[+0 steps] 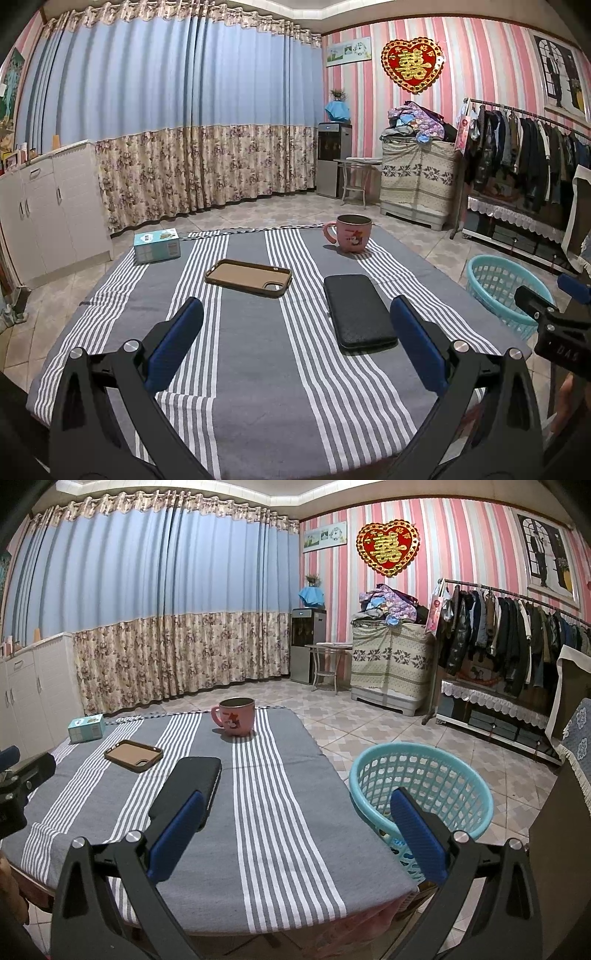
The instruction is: Collect trash
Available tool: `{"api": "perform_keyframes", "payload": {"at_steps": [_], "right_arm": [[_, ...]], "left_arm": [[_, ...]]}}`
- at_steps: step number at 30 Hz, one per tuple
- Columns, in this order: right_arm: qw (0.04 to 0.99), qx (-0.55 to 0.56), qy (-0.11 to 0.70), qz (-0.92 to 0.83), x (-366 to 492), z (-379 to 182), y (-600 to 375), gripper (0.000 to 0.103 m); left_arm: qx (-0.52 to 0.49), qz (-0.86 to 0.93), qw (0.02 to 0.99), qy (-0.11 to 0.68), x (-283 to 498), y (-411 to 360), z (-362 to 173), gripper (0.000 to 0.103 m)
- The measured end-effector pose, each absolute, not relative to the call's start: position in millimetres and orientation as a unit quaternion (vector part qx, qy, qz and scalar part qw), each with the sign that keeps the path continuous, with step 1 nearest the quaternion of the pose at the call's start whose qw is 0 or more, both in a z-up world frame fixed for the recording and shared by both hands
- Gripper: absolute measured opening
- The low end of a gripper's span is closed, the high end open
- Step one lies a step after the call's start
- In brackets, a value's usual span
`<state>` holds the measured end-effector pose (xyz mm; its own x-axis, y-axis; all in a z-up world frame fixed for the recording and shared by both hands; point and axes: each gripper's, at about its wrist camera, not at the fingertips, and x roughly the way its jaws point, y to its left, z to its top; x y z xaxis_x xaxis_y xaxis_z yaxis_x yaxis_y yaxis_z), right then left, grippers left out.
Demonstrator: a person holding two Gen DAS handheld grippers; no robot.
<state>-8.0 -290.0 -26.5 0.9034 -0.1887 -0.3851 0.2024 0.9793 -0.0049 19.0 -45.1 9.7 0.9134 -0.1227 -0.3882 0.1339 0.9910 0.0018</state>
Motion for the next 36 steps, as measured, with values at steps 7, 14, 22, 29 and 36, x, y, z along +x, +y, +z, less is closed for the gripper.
{"api": "perform_keyframes", "payload": {"at_steps": [7, 14, 22, 29, 36], "right_arm": [[0.976, 0.017, 0.194, -0.101, -7.8, -27.0, -288.4, 0.098], [0.975, 0.017, 0.194, -0.102, -8.4, -26.7, -287.9, 0.098], [0.976, 0.017, 0.194, -0.103, -8.2, -27.0, -287.7, 0.098], [0.975, 0.017, 0.194, -0.102, -8.5, -27.0, -288.3, 0.098], [0.976, 0.018, 0.193, -0.102, -9.6, -26.0, -286.1, 0.098]], "left_arm": [[0.014, -0.067, 0.979, 0.193, 18.0, -46.9, 10.3, 0.098], [0.014, -0.068, 0.979, 0.192, 17.5, -46.5, 10.4, 0.098], [0.016, -0.069, 0.980, 0.188, 17.8, -47.7, 13.4, 0.098], [0.014, -0.069, 0.980, 0.188, 18.5, -48.2, 15.0, 0.098], [0.014, -0.069, 0.980, 0.188, 18.6, -48.9, 16.5, 0.098]]}}
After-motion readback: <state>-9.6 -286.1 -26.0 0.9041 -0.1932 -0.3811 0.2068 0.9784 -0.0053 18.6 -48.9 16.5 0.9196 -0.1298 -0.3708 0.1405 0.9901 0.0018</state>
